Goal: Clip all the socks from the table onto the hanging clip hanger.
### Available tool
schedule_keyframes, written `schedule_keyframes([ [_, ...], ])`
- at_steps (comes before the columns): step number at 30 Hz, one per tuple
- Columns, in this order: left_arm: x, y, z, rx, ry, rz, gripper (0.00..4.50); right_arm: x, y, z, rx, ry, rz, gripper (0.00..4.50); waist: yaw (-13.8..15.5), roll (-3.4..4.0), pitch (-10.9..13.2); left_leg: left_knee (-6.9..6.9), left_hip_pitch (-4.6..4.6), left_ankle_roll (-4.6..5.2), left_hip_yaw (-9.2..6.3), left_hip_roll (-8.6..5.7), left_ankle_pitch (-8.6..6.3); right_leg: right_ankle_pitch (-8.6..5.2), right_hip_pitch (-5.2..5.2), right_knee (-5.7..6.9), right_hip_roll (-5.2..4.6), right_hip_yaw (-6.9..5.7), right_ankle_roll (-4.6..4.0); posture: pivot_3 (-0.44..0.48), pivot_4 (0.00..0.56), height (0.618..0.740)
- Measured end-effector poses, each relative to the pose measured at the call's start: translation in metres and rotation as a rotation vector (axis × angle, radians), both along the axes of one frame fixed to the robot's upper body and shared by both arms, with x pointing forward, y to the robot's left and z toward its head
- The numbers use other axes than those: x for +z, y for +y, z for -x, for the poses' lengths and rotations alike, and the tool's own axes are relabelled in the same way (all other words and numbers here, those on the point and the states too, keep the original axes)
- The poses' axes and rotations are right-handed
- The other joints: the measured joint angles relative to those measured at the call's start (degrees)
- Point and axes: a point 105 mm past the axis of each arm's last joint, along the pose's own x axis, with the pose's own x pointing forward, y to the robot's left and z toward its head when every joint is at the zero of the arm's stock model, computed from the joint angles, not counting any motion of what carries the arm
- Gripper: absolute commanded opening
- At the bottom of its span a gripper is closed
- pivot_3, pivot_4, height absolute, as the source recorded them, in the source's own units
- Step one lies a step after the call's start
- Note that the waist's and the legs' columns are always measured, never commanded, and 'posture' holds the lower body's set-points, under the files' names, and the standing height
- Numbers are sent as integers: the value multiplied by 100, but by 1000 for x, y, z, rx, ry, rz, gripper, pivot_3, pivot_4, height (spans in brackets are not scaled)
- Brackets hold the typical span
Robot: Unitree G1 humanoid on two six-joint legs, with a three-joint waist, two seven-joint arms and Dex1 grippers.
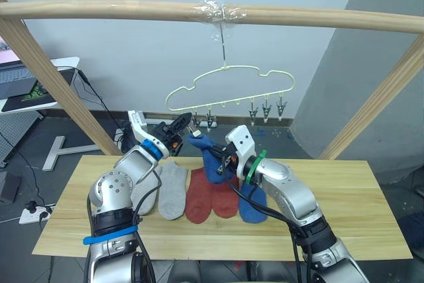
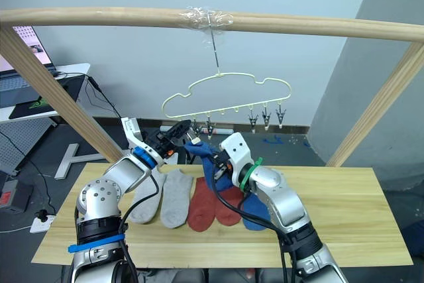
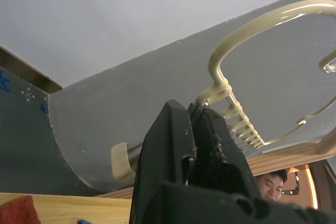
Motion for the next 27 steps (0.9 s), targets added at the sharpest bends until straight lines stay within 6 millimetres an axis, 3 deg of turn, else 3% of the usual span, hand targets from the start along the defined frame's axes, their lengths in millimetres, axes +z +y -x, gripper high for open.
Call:
schedule_keyframes([
  [12,1,0,0,2,-3,-2,0,-2,1,0,1,24,0,50,0,-3,9,-2,-1,0,0,0,0,-2,-2,-2,0,0,3,163,126,740],
  [25,2,0,-1,5,-6,-8,0,8,7,-8,-56,70,-94,50,2,-4,10,-8,-9,-1,0,0,-1,-2,-7,-7,-1,-1,2,158,124,740],
  [27,2,0,-1,8,-14,-12,672,7,7,-9,-61,74,-91,0,2,-4,10,-10,-10,-1,0,1,-1,-2,-9,-7,0,-2,2,158,123,740],
])
